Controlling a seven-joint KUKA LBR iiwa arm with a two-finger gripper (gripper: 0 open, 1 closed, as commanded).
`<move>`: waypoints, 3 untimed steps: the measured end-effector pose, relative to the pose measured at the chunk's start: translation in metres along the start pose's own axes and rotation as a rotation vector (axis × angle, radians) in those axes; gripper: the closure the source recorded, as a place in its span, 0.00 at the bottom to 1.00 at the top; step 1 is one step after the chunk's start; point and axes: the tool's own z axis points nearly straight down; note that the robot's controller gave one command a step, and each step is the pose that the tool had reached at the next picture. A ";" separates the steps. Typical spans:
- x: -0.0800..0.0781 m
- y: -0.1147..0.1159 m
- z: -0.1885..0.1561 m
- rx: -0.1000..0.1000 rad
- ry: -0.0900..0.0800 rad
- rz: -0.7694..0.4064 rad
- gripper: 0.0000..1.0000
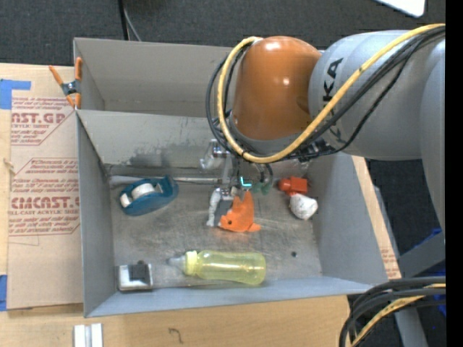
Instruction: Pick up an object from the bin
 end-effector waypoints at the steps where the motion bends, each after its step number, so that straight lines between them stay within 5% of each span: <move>1: -0.002 -0.001 -0.005 -0.001 -0.008 0.001 0.00; 2: 0.021 -0.024 0.046 -0.002 -0.013 0.041 0.00; 3: 0.010 -0.061 0.072 0.001 -0.004 -0.059 0.00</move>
Offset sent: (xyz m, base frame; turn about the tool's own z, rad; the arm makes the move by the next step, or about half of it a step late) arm -0.0522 -0.0562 -0.1132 0.0979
